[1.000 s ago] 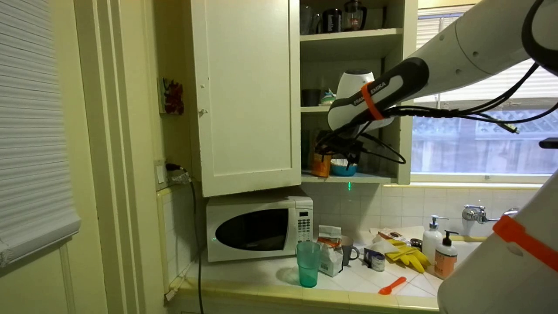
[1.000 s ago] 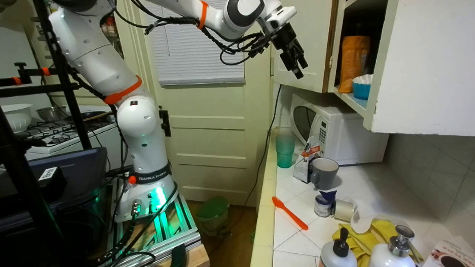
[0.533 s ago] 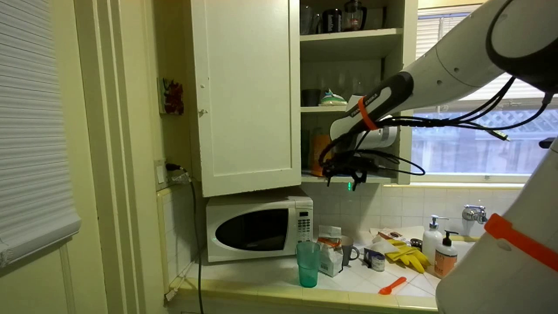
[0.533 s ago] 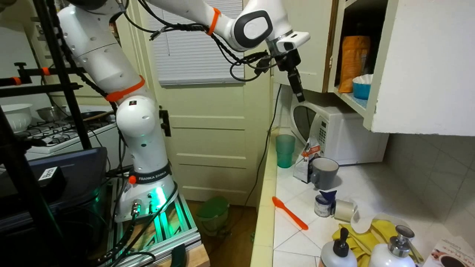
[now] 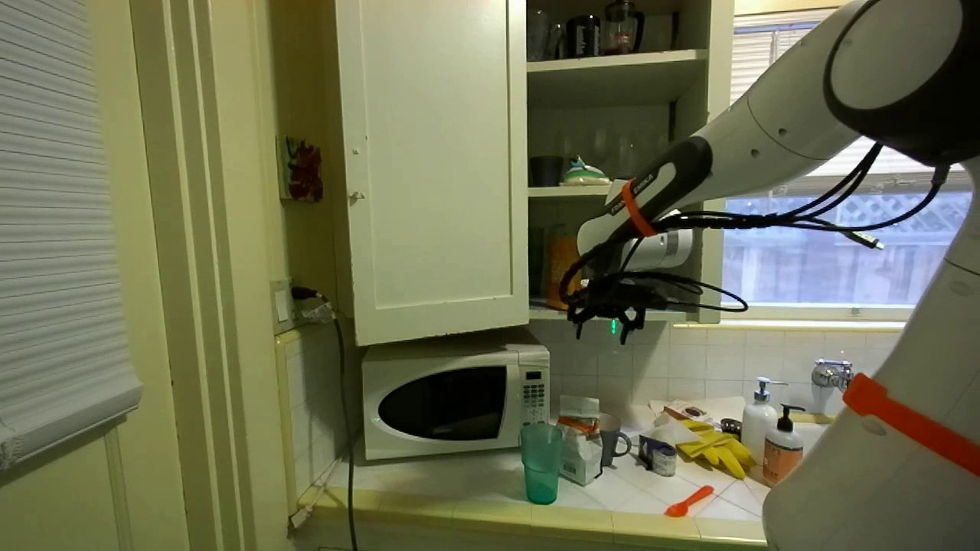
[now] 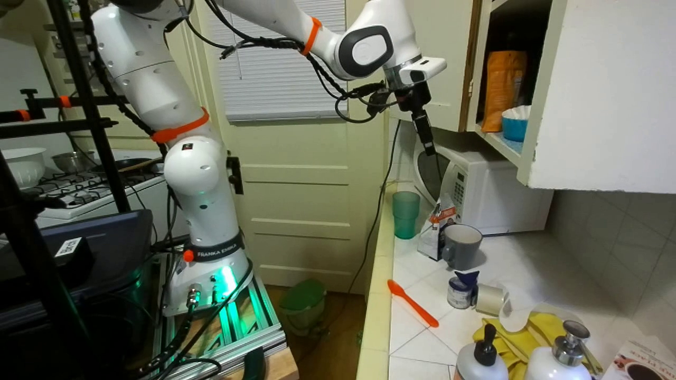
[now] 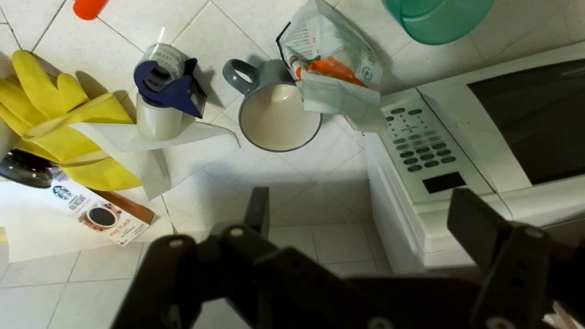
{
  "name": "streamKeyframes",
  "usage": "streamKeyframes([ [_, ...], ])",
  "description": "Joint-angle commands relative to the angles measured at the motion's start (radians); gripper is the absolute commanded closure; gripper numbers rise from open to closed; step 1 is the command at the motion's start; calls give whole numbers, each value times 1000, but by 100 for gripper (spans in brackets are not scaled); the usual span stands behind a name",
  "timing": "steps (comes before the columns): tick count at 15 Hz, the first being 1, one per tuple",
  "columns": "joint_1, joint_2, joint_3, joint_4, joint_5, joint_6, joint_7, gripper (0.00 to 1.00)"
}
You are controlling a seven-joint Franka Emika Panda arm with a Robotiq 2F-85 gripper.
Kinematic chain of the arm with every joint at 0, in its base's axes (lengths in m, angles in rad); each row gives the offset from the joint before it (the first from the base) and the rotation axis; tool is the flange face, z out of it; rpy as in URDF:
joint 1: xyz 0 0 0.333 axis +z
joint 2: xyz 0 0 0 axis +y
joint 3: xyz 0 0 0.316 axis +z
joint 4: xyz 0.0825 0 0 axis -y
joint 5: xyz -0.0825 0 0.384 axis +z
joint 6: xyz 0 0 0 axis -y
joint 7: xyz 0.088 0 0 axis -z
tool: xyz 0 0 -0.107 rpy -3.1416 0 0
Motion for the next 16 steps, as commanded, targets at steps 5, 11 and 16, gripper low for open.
streamKeyframes([
  [5,3,156,-39,7,57,85,-345,0],
  [11,18,269,-36,17,154,207,-572,0],
  [16,22,333,-17,34,279,220,-738,0],
])
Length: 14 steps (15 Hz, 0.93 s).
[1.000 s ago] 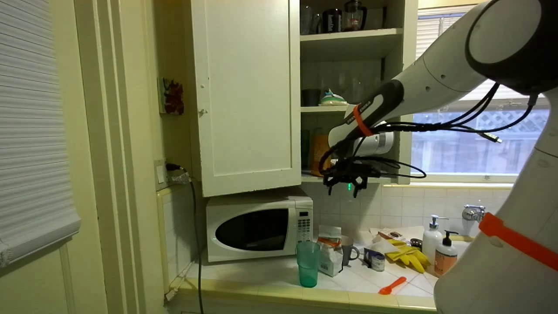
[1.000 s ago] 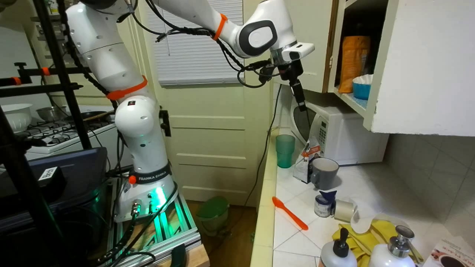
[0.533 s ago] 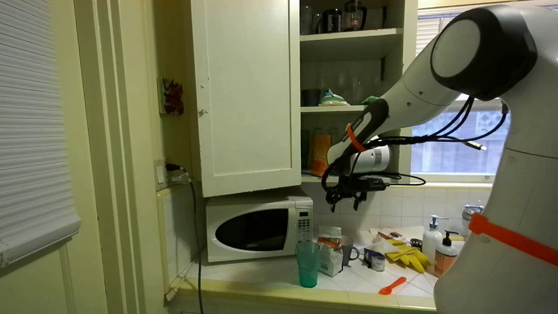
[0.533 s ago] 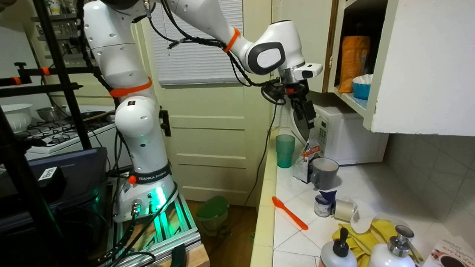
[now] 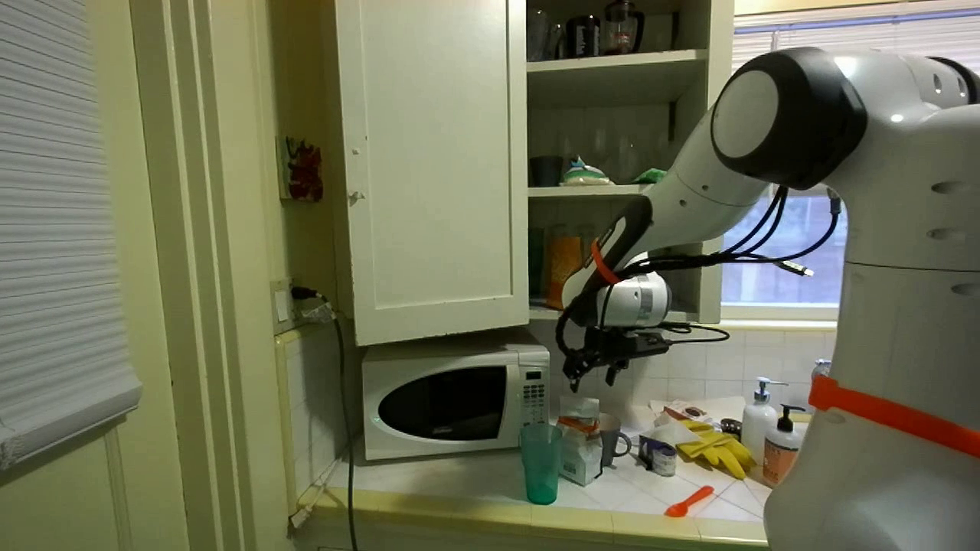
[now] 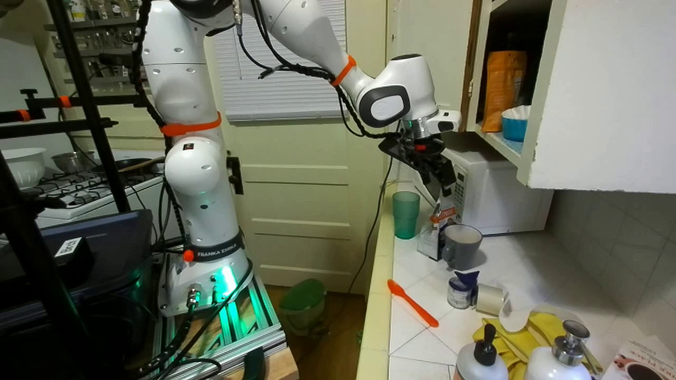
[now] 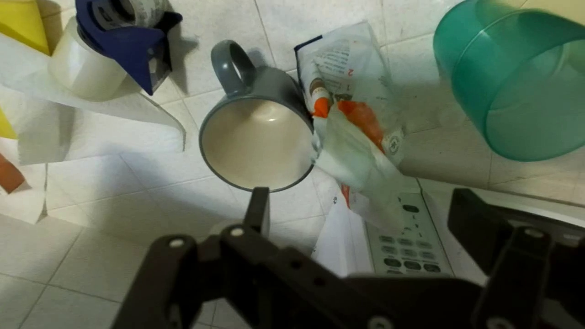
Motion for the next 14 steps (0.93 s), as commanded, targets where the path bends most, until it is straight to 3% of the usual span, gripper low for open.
streamKeyframes([
  [1,2,54,13,24,101,7,-132,0],
  [2,-1,64,18,29,113,4,-151,0],
  [3,-4,74,23,34,123,3,-168,7],
  [4,-7,84,28,38,136,6,-188,27],
  [6,-14,100,37,45,150,10,-212,32],
  [14,-39,142,58,75,143,7,-225,92],
])
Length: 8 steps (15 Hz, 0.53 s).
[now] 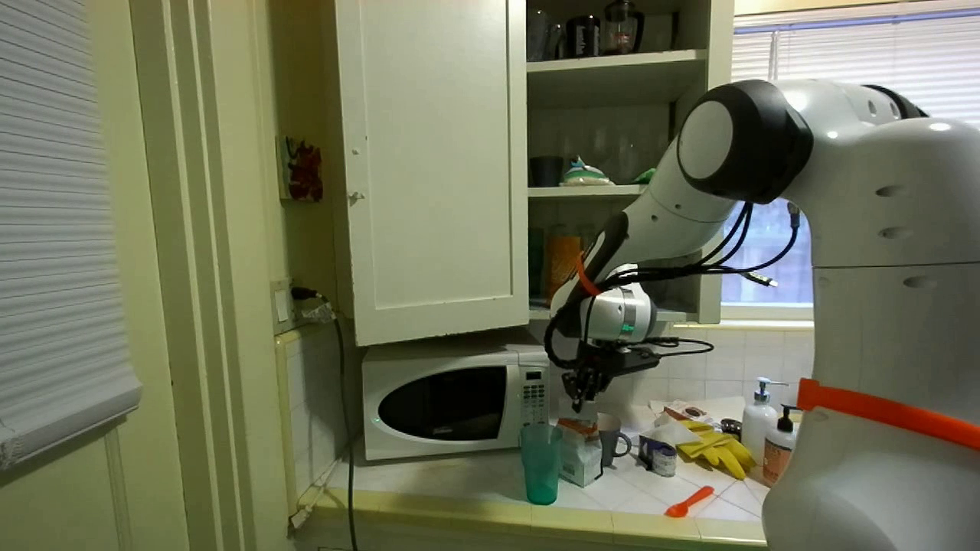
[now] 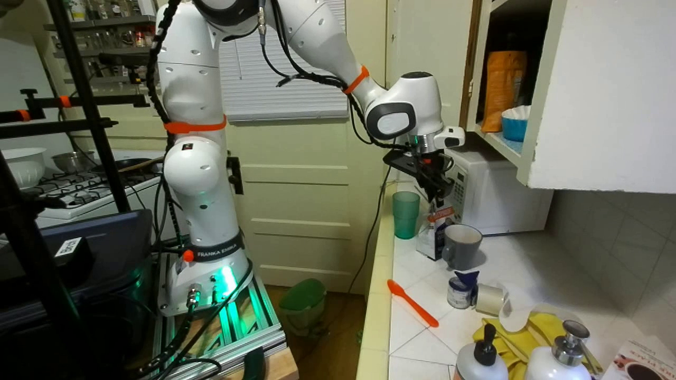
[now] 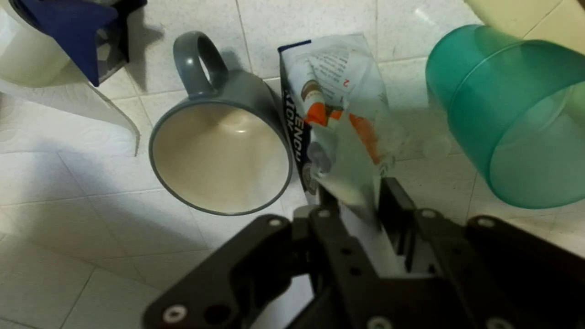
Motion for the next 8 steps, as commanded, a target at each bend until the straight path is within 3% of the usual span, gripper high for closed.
streamKeyframes([
  [1,-23,24,16,22,15,4,-12,99],
  [8,-20,-15,15,18,-24,12,27,99],
])
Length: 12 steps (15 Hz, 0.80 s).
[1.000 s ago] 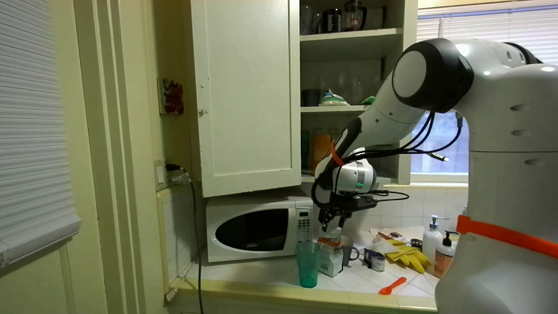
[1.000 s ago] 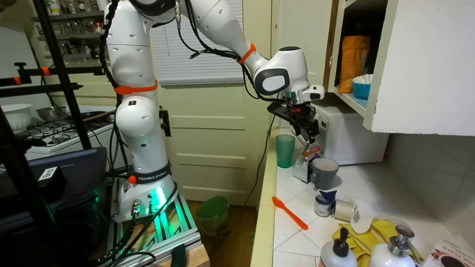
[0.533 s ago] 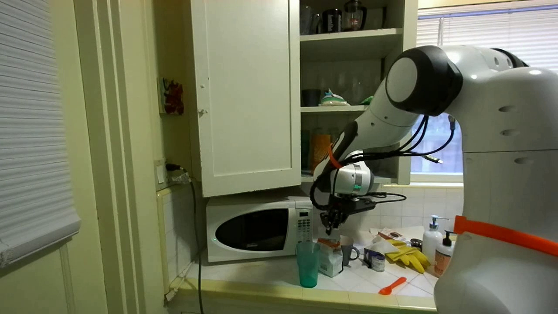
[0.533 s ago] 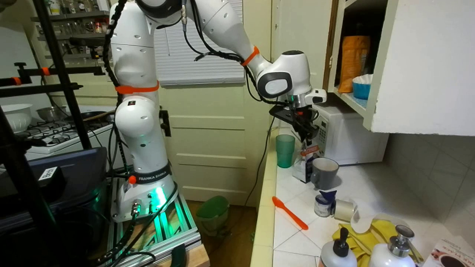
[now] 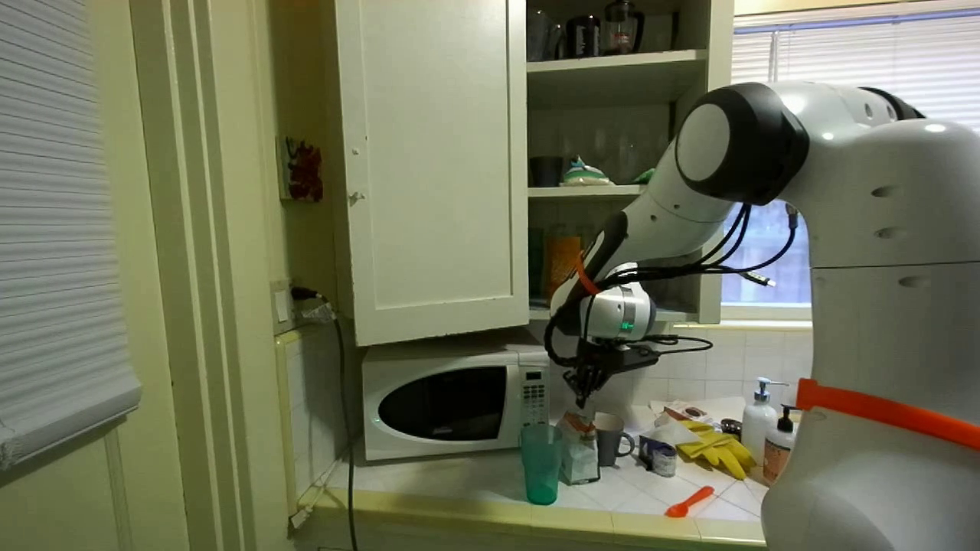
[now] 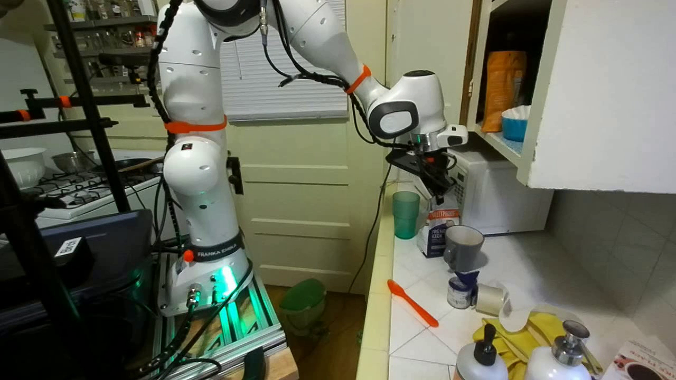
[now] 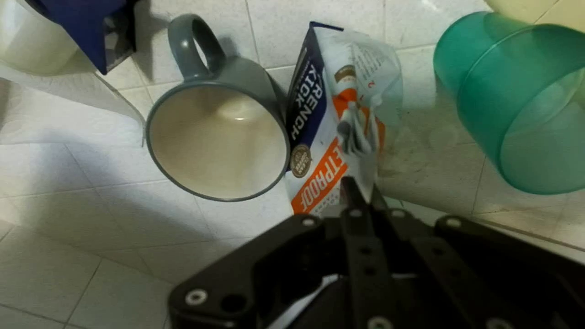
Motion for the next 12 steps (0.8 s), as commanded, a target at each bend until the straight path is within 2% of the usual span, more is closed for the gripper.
streamKeyframes([
  [1,-8,-28,10,-3,-22,14,21,99],
  [8,10,-122,8,-11,-117,9,52,99],
  [12,20,-190,8,-2,-207,-25,140,99],
])
